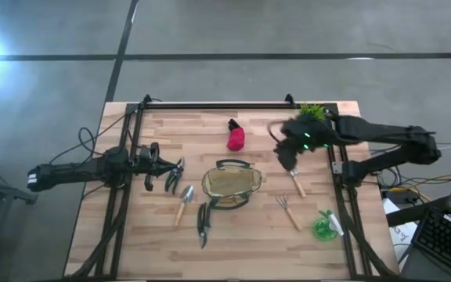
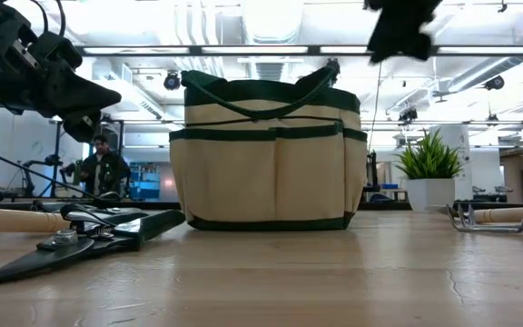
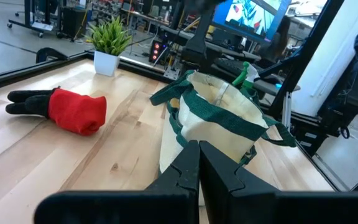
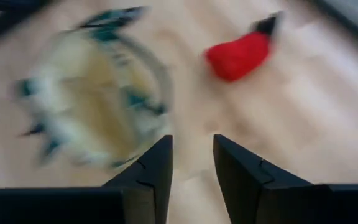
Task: Pick & Place Garden tools in Gardening bag
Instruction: Put the green spray bottle into the white gardening bag
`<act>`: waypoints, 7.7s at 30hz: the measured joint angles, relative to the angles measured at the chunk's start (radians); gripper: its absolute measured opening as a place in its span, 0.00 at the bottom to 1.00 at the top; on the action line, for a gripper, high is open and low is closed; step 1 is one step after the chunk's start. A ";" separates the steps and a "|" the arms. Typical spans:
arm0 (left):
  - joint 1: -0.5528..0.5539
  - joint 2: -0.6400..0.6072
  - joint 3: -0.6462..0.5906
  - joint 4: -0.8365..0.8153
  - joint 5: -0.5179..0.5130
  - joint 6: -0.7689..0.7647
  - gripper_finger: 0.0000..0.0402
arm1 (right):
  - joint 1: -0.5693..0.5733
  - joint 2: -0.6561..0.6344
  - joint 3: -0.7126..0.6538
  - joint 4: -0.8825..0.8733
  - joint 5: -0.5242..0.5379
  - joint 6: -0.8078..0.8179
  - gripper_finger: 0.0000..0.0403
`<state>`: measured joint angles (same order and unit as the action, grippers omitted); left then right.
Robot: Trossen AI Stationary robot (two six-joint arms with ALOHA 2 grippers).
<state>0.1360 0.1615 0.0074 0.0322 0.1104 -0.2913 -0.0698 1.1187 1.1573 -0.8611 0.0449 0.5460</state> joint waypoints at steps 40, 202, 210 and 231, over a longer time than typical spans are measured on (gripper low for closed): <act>0.000 0.000 0.000 0.000 0.000 0.000 0.02 | 0.860 -0.015 0.016 -0.403 -0.046 1.277 0.14; 0.002 0.253 0.277 0.301 -0.165 0.190 0.28 | 0.332 0.042 0.220 -0.036 0.287 -0.124 0.11; -0.001 0.515 0.480 0.248 -0.187 0.225 0.27 | 0.289 0.084 0.220 -0.032 0.228 -0.142 0.11; -0.006 1.045 0.908 0.200 -0.071 0.229 0.27 | 0.251 0.149 0.247 0.038 0.100 -0.237 0.11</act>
<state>0.1303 1.2062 0.9154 0.2326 0.0398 -0.0621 0.1815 1.2674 1.4041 -0.8234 0.1451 0.3086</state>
